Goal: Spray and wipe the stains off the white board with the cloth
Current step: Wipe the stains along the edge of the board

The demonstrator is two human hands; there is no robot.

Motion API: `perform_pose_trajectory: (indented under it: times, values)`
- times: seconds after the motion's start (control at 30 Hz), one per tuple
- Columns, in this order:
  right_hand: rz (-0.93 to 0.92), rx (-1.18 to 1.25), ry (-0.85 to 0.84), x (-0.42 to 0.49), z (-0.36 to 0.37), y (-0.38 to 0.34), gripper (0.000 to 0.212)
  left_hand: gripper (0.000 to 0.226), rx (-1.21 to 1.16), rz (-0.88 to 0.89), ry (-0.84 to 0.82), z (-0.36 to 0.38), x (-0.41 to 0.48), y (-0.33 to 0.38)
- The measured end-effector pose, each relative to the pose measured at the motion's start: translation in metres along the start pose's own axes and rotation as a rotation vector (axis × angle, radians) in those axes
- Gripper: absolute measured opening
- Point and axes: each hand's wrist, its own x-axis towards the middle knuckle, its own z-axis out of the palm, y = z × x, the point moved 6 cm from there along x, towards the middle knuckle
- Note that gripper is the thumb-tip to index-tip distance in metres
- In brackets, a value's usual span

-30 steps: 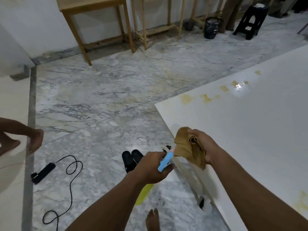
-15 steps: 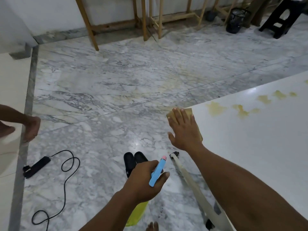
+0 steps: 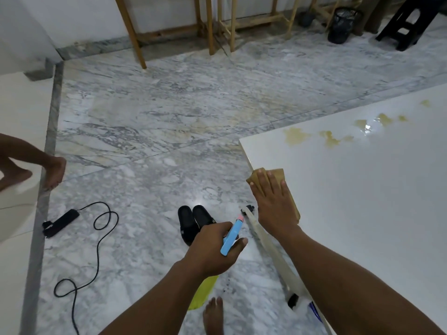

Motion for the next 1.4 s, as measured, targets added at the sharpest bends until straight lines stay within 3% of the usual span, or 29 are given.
perform_pose_trajectory:
  times: [0.1,0.3,0.7,0.77,0.83,0.9,0.93,1.0,1.07,1.13,1.27,1.4]
  values:
    - [-0.003,0.016,0.03,-0.059,0.006,0.005,0.065,0.057,0.012,0.007,0.014,0.023,-0.03,0.017]
    - [0.001,0.043,0.039,-0.198,0.018,0.016,0.076,0.039,0.023,0.009,0.016,0.083,-0.104,0.057]
    - [0.033,0.091,-0.001,-0.449,0.028,0.029,0.079,0.034,0.033,-0.033,-0.066,0.175,-0.232,0.108]
    - [0.042,0.198,0.001,-0.475,0.026,0.031,0.082,0.038,0.039,-0.026,-0.068,0.171,-0.24,0.117]
    - [0.085,0.515,0.064,-0.491,0.015,0.035,0.08,0.042,0.053,-0.018,-0.078,0.163,-0.243,0.126]
    - [0.312,0.985,0.11,-0.496,-0.016,0.048,0.066,0.039,0.058,-0.009,-0.089,0.152,-0.242,0.136]
    - [0.509,1.21,0.142,-0.494,-0.031,0.059,0.057,0.038,0.058,-0.006,-0.093,0.145,-0.24,0.143]
    - [0.909,1.647,0.052,-0.481,-0.049,0.072,0.044,0.036,0.074,0.005,-0.114,0.132,-0.232,0.152]
    - [1.014,2.19,-0.076,-0.454,-0.07,0.07,0.049,0.036,0.093,0.015,-0.139,0.116,-0.22,0.161]
    - [0.992,2.507,-0.131,-0.419,-0.098,0.067,0.055,0.04,0.106,0.033,-0.143,0.099,-0.202,0.168]
    - [0.871,2.471,-0.228,-0.326,-0.128,0.059,0.058,0.039,0.092,0.047,-0.094,0.058,-0.146,0.165]
    - [0.86,2.088,-0.34,-0.214,-0.131,0.065,0.034,0.035,0.135,0.079,-0.037,0.015,-0.072,0.148]
